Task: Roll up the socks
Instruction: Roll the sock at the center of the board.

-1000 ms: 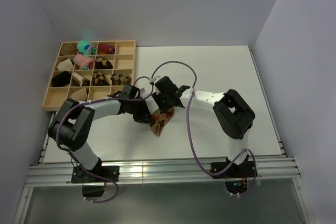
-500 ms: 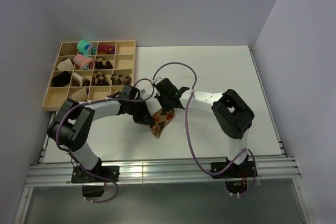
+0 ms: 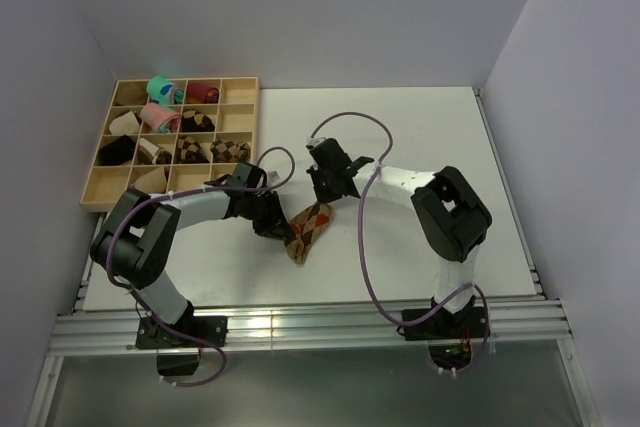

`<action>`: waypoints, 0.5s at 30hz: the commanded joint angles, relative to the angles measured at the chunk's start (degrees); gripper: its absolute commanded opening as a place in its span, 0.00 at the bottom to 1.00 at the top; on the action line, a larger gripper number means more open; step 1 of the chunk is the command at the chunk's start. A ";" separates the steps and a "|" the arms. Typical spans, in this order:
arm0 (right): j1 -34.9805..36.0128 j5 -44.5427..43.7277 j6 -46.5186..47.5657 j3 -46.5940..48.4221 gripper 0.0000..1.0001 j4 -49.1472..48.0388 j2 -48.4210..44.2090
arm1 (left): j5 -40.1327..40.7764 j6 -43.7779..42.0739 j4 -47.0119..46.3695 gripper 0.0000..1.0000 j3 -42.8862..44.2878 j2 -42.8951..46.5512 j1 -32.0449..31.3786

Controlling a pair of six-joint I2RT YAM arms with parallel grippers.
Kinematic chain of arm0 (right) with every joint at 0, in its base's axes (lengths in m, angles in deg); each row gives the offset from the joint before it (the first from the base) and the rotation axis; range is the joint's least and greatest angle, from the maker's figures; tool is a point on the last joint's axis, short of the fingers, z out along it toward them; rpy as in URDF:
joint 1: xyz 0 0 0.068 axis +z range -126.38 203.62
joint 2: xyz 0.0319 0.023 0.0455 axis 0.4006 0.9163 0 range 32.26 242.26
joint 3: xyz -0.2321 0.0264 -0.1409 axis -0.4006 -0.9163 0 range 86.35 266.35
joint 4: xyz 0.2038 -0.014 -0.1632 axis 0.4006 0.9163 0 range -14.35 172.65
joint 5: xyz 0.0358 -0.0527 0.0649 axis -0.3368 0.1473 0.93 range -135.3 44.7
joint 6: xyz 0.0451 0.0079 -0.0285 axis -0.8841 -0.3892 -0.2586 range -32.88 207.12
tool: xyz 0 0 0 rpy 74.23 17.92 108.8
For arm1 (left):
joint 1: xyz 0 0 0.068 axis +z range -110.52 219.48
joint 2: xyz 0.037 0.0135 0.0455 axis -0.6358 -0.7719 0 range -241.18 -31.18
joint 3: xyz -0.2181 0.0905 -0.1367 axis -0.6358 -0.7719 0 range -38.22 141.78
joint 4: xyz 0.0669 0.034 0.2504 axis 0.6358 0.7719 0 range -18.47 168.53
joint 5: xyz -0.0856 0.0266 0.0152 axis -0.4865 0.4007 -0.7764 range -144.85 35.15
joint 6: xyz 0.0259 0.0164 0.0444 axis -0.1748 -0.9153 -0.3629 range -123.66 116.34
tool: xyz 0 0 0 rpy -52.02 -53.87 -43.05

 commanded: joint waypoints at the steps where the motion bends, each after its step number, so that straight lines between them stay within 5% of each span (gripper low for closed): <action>1: -1.95 0.96 -2.79 0.84 0.00 -1.84 -1.10 | 3.40 -2.15 6.31 0.01 -0.64 -0.98 -0.55; 2: -1.95 2.02 -2.18 0.66 0.00 -1.93 -1.09 | 3.49 -1.45 6.22 0.01 -0.55 -1.24 -0.55; 9: 0.06 5.63 0.02 -5.82 0.53 -6.31 -10.39 | 5.16 2.25 6.48 0.01 0.94 -3.61 -0.55; 15: 8.75 0.03 3.88 -15.22 0.57 -11.93 -23.84 | 6.74 5.85 8.06 0.01 3.40 -5.98 -0.55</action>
